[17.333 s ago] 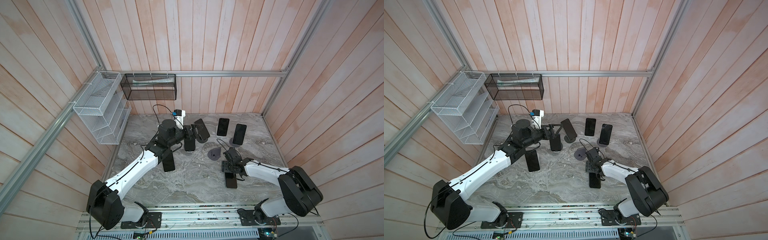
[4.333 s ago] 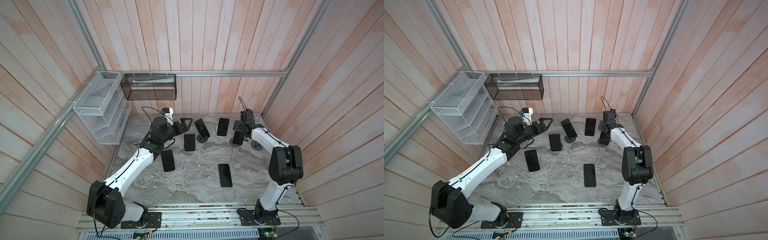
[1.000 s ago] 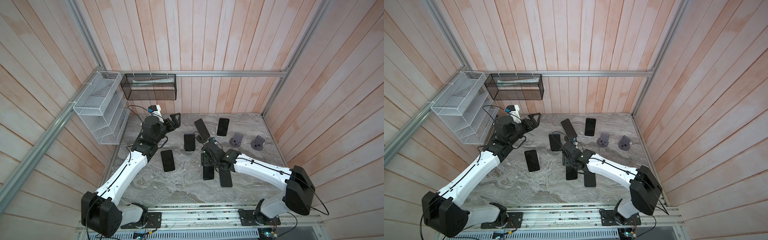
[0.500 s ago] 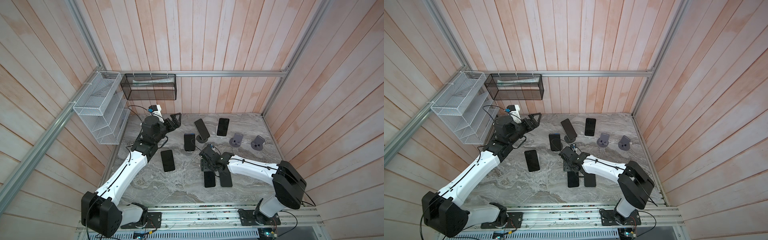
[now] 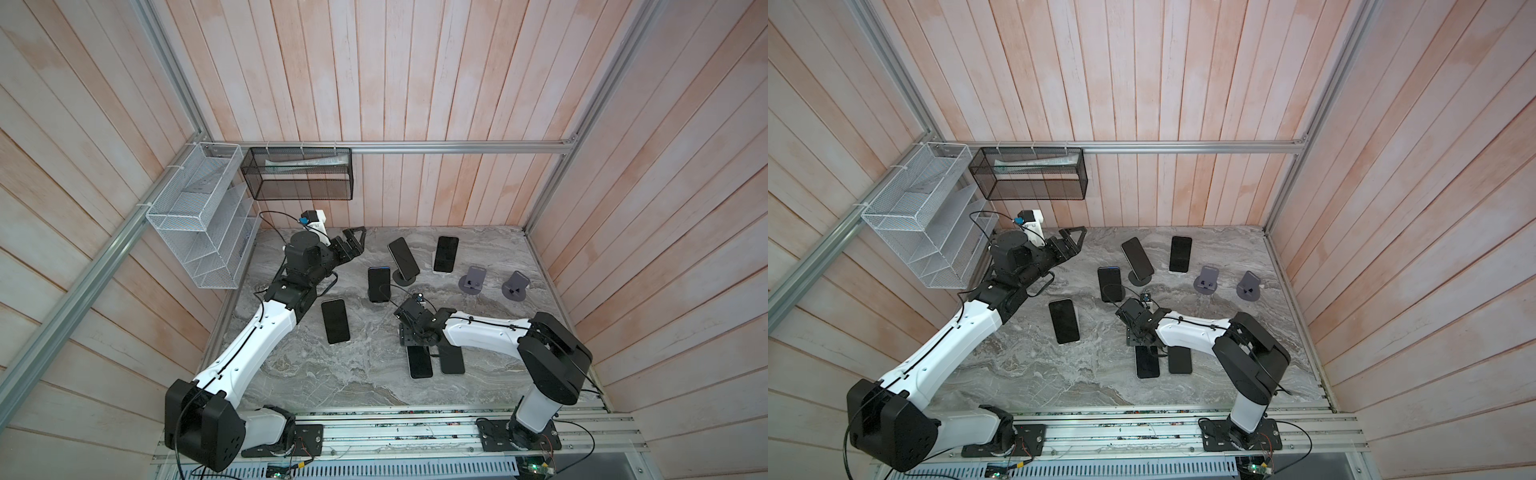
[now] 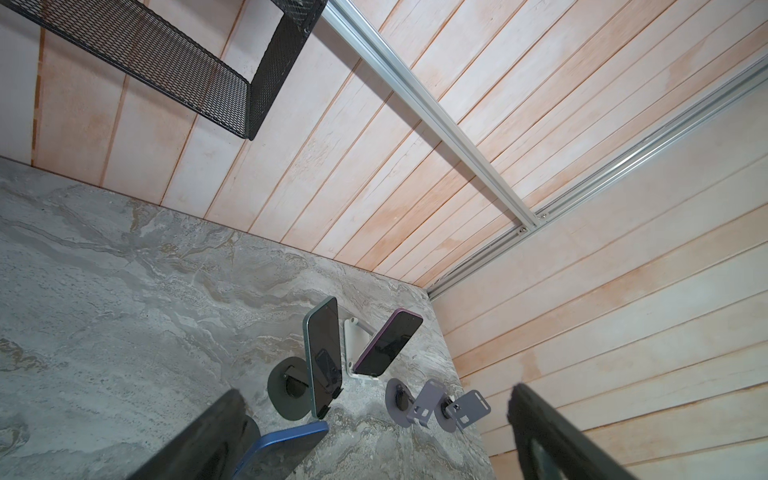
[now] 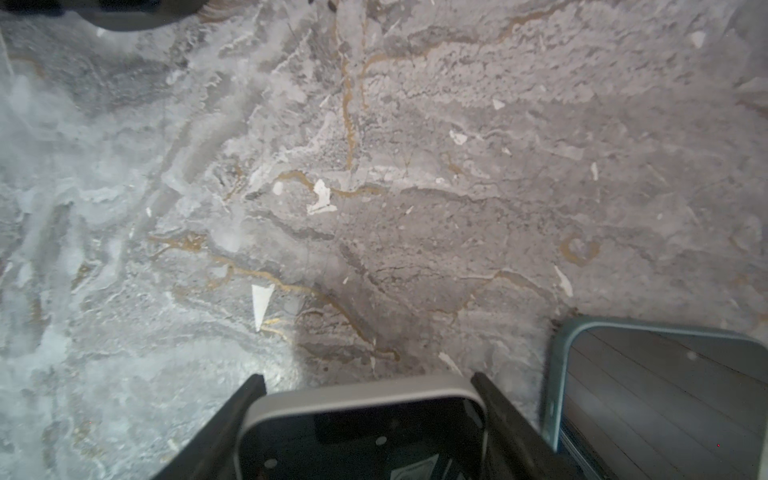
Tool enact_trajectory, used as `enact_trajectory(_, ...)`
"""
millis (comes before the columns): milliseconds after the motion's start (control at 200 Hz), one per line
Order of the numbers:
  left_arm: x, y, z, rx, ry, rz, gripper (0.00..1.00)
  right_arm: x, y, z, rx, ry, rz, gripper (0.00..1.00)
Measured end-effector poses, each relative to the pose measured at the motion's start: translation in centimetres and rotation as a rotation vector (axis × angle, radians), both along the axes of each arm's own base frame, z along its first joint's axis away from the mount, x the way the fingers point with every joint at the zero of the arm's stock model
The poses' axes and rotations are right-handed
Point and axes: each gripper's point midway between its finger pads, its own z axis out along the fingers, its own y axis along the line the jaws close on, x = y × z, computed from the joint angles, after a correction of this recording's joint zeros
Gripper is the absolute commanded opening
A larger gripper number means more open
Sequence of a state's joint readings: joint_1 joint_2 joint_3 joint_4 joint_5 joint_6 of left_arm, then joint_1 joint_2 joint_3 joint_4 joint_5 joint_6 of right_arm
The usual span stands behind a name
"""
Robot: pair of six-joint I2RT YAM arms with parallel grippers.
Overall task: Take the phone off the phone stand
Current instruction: 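Lower the white-framed phone flat onto the table beside the teal phone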
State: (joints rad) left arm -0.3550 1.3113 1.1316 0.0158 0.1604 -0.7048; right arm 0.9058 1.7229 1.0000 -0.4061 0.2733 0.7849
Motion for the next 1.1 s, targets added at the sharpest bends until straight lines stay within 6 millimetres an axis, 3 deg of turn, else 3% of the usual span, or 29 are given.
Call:
enact_trajectory(300, 0.2, -0.3, -0.7, -0.002, 0.019, -0.014, 1.00, -0.1, -1.1, -1.4, -0.044, -0.003, -0.016, 0.70)
enact_trajectory(1100, 0.2, -0.5, -0.7, -0.011, 0.025, -0.020, 1.00, 1.3, -1.5, -1.5, -0.040, -0.082, -0.153, 0.74)
